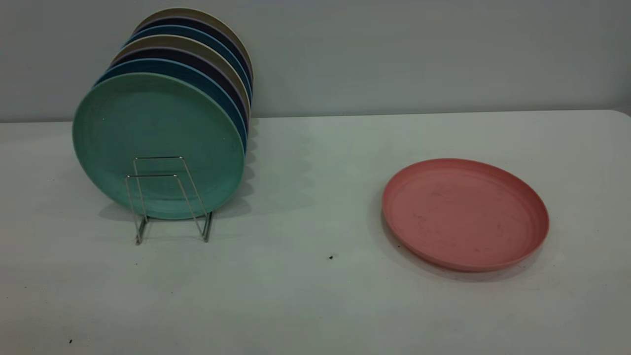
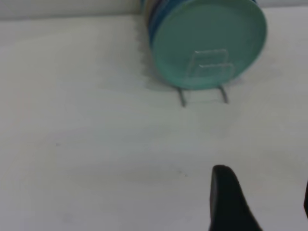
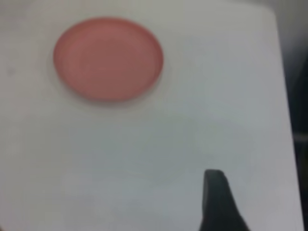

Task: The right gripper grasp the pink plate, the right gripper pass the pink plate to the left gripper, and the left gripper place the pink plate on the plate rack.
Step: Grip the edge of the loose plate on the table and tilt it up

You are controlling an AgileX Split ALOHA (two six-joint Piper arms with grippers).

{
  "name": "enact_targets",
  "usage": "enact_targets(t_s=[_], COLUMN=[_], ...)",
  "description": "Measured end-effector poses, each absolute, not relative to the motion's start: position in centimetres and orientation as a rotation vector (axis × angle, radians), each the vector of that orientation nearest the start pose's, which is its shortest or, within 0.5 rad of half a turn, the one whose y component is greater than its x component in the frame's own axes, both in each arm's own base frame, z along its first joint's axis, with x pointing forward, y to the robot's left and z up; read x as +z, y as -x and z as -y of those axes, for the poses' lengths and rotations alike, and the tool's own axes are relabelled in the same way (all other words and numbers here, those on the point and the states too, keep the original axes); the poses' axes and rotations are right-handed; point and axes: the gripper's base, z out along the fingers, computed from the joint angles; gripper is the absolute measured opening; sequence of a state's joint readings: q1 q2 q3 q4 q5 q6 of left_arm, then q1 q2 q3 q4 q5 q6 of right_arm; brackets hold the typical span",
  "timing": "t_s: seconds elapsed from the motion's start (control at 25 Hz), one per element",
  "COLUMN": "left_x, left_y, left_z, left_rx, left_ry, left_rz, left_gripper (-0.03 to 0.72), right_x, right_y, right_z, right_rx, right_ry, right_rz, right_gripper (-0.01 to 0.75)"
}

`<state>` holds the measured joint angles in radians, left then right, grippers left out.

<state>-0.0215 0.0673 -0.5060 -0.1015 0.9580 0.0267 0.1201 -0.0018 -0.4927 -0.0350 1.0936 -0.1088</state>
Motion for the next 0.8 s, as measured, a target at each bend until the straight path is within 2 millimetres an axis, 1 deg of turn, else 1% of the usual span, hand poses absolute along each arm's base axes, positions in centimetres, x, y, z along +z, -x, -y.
enact_targets(t_s=[0.12,0.24,0.4,0.52,0.6,0.68,0.8], left_x=[29.2,29.1,28.0,26.7,26.0,25.4,25.3], left_y=[-3.5,-6.5,-10.6,-13.2,-14.7,-16.3,-18.4], left_z=[1.5,2.3,3.3,3.9,4.2,4.4,4.6], left_rx=[-0.218,-0.290,-0.399,-0.486,-0.524,-0.546,-0.583], left_ry=[-0.058,-0.128,-0.210,-0.230,-0.250,-0.270,-0.271], left_rz=[-2.057,-2.122,-2.229,-2.299,-2.344,-2.376,-2.394], left_gripper=[0.404,0.404,0.404,0.404,0.404,0.404,0.404], right_x=[28.1,28.4,28.4,27.5,26.8,25.8,23.9], right_y=[-1.0,-3.8,-7.7,-11.0,-12.9,-14.7,-17.0], right_z=[-0.3,-1.8,-4.0,-5.3,-5.8,-6.2,-6.2], right_rx=[0.030,0.168,0.385,0.513,0.576,0.606,0.642], right_ry=[0.257,0.314,0.439,0.487,0.478,0.465,0.414], right_rz=[-2.068,-2.129,-2.165,-2.212,-2.233,-2.262,-2.331], right_gripper=[0.429,0.428,0.428,0.428,0.428,0.428,0.428])
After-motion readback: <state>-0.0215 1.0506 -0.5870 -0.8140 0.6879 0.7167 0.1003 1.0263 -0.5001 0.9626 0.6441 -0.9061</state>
